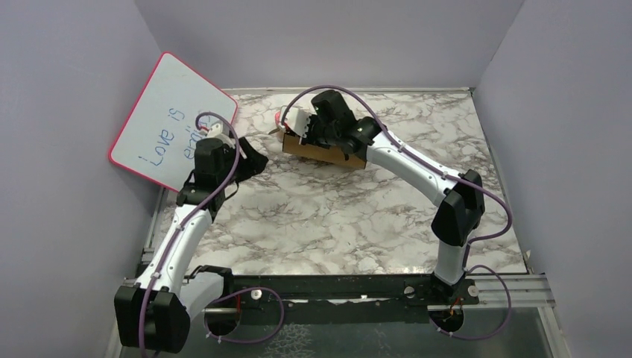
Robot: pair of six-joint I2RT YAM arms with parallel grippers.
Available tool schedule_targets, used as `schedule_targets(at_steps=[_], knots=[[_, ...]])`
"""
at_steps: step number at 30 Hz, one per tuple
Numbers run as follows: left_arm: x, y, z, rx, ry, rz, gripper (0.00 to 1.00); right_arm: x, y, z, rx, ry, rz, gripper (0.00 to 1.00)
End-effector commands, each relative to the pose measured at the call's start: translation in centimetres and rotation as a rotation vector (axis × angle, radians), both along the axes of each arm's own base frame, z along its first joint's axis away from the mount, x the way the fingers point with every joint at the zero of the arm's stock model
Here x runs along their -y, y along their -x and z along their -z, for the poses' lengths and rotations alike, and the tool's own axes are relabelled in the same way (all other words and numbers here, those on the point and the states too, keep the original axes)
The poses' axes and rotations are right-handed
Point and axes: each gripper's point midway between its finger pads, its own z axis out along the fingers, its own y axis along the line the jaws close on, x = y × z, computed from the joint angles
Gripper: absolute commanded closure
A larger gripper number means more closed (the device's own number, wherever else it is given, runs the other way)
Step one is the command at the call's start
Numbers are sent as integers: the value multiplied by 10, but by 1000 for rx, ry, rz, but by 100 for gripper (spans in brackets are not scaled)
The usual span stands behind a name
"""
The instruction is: Fold the paper box
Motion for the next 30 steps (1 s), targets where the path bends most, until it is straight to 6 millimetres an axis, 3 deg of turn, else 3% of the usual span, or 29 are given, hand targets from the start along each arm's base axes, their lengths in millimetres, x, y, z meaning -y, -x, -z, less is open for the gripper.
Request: schedule_targets(at_steps=[1,6,13,18,24,30], knots=[[17,5,27,-25,238,-43,36,-12,19,-2,-95,-23,-68,94],[37,5,55,-43,384,-79,39,-14,29,-10,-133,-49,-88,94],[68,-4,97,-38,315,-144,42,-14,40,-16,-182,-74,-99,94],[86,-16,110,-15,288,-165,43,-15,52,-22,-225,-98,-115,94],[101,-27,97,88,254,-197,46,-15,69,-29,-297,-128,-142,94],[95,-19,76,182,277,-239,46,-15,87,-34,-372,-151,-169,94]])
